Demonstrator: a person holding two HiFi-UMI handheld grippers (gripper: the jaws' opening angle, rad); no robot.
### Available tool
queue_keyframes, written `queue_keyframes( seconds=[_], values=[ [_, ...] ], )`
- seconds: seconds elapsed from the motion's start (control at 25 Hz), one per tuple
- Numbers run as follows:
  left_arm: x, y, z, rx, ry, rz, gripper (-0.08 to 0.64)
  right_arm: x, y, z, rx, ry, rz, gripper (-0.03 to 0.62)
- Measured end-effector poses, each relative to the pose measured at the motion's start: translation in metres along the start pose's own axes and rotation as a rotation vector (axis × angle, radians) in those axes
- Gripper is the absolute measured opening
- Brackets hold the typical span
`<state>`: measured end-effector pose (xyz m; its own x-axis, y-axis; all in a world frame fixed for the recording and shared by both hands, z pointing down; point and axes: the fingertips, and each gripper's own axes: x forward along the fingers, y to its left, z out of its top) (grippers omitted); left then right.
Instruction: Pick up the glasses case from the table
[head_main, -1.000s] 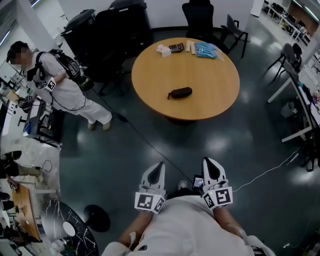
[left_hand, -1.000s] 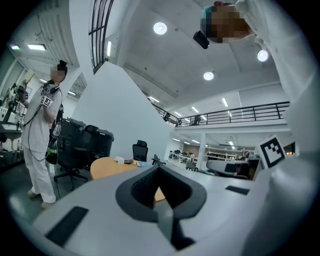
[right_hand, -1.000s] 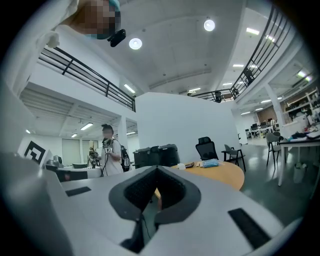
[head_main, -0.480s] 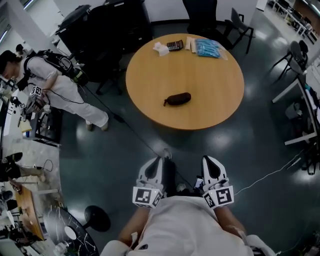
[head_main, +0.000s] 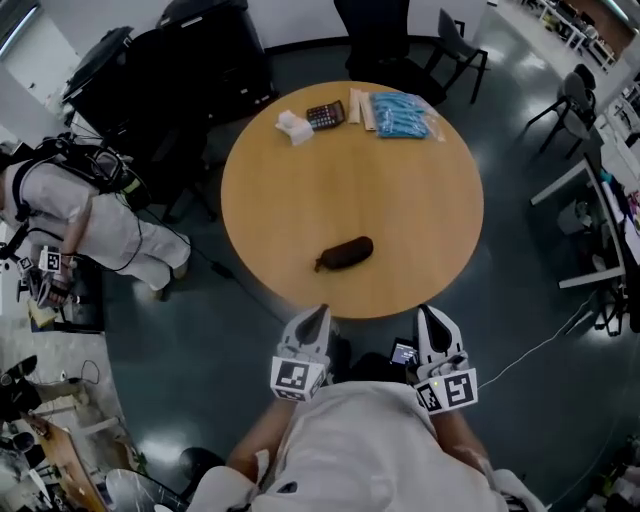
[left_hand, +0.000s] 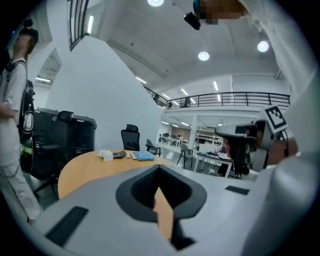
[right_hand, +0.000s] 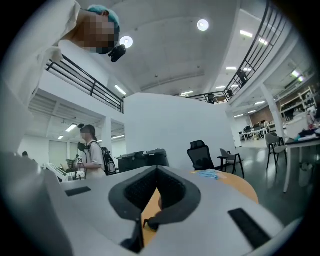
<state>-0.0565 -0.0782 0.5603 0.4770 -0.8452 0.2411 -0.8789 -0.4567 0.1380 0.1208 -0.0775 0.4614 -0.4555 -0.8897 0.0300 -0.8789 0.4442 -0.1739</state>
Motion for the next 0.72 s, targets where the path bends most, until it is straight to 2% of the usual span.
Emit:
queue_keyframes(
  seconds=[0.08,0.24,0.32,0.4,0.44,0.48,0.56,0.72],
  values=[
    [0.028,0.014,-0.006,0.015,0.036,-0.025,0.006,0.026,-0.012,0.005,-0.004,-0.001,-0.018,0.015],
    [0.065,0.027,-0.026,-0.036,0.131,-0.074,0.006,0.054,-0.026,0.008,0.003,0.014,-0.03,0.015],
    [0.087,0.03,-0.04,-0.003,0.209,-0.117,0.006,0.067,-0.031,0.009,0.02,0.019,-0.025,0.015],
    [0.109,0.032,-0.064,0.089,0.342,-0.165,0.037,0.077,-0.034,0.008,0.033,0.031,-0.007,0.015],
    [0.123,0.033,-0.077,0.14,0.415,-0.189,0.137,0.083,-0.037,0.008,0.032,0.038,0.004,0.014],
    [0.138,0.035,-0.09,0.183,0.486,-0.21,0.191,0.089,-0.041,0.007,0.03,0.045,0.012,0.015],
    [0.167,0.04,-0.113,0.264,0.61,-0.244,0.255,0.099,-0.051,0.004,0.038,0.061,0.017,0.015],
    [0.216,0.047,-0.158,0.553,0.806,-0.35,0.319,0.113,-0.065,-0.005,0.059,0.085,0.017,0.015]
  ],
)
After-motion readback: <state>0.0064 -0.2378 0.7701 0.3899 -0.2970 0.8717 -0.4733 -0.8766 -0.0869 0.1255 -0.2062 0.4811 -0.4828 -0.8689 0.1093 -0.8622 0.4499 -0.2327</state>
